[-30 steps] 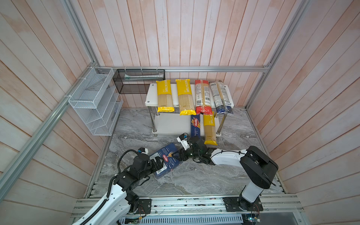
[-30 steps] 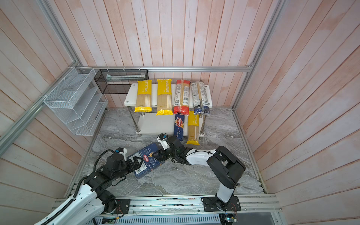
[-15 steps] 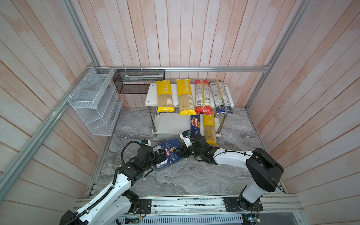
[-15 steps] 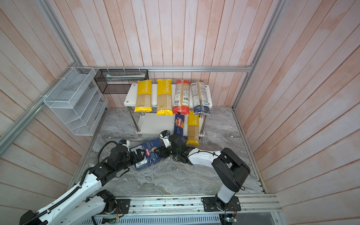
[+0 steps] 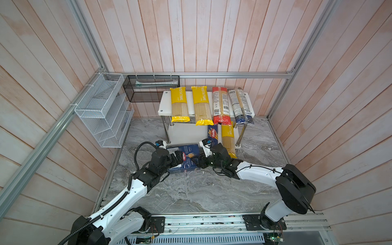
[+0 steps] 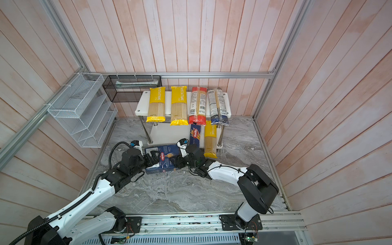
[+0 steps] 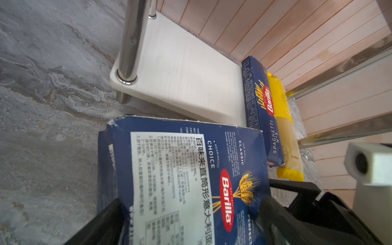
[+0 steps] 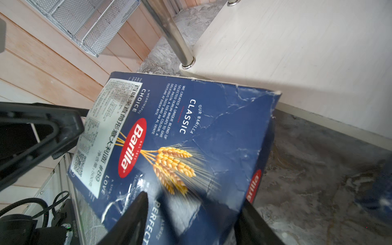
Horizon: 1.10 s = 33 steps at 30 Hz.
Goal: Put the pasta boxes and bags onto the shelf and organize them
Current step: 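Carry the box with both grippers onto the lower shelf tier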
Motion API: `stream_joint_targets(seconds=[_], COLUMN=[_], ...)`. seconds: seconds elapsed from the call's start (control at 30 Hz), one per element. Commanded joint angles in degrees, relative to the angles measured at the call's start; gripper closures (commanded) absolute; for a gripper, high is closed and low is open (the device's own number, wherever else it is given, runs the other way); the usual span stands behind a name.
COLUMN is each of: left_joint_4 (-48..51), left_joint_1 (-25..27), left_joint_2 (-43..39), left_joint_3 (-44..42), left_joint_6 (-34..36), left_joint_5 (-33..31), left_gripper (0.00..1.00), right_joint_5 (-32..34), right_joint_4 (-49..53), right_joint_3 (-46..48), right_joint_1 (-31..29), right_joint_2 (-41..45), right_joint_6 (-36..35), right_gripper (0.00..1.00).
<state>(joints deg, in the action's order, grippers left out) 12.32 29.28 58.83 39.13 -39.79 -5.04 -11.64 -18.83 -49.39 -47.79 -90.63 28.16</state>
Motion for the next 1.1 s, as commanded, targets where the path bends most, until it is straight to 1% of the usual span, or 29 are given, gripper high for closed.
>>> stream_joint_targets(seconds=[0.0, 0.23, 0.5, 0.63, 0.83, 1.07], left_joint_4=[-14.1, -14.7, -15.6, -16.0, -16.3, -14.1], left_joint_1=[1.8, 1.4, -0.5, -1.7, -2.9, -4.0], left_joint_2=[1.7, 5.2, 6.9, 8.6, 10.9, 15.4], left_joint_3=[4.8, 8.5, 9.0, 9.8, 11.0, 15.5], left_joint_6=[1.4, 3.9, 4.7, 4.8, 5.2, 7.7], left_joint_5=[9.2, 9.6, 11.3, 13.3, 14.5, 15.4], left_gripper=[0.00, 0.00, 0.00, 0.00, 0.00, 0.00], right_joint_5=[-8.4, -7.2, -4.6, -4.4, -4.4, -5.3], right_joint_4=[-9.4, -9.7, -10.9, -11.0, -9.2, -8.8], right_joint_3=[-3.1, -4.3, -4.6, -5.5, -7.7, -9.0], right_joint_1=[-2.3, -1.9, -0.8, 0.0, 1.0, 3.4], right_joint_2=[1.8, 1.9, 2.8, 2.8, 2.4, 1.6], right_joint_6=[-0.3, -0.1, -0.1, 0.2, -0.3, 0.4], right_gripper=[0.40, 0.39, 0.40, 0.40, 0.40, 0.40])
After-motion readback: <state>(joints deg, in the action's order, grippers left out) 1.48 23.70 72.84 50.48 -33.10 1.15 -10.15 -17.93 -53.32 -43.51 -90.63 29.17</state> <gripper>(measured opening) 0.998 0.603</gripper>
